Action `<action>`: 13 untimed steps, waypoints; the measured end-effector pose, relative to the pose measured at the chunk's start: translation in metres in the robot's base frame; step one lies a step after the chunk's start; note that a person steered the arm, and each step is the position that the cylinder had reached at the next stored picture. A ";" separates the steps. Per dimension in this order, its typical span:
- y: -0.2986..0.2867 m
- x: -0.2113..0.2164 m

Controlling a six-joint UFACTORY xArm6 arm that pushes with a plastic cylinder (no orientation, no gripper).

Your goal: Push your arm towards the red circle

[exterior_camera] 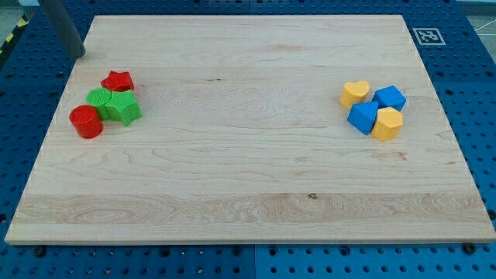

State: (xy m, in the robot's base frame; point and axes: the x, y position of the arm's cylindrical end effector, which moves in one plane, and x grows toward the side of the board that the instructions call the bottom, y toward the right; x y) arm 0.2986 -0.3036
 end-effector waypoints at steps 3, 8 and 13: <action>-0.002 0.028; 0.000 0.116; 0.014 0.126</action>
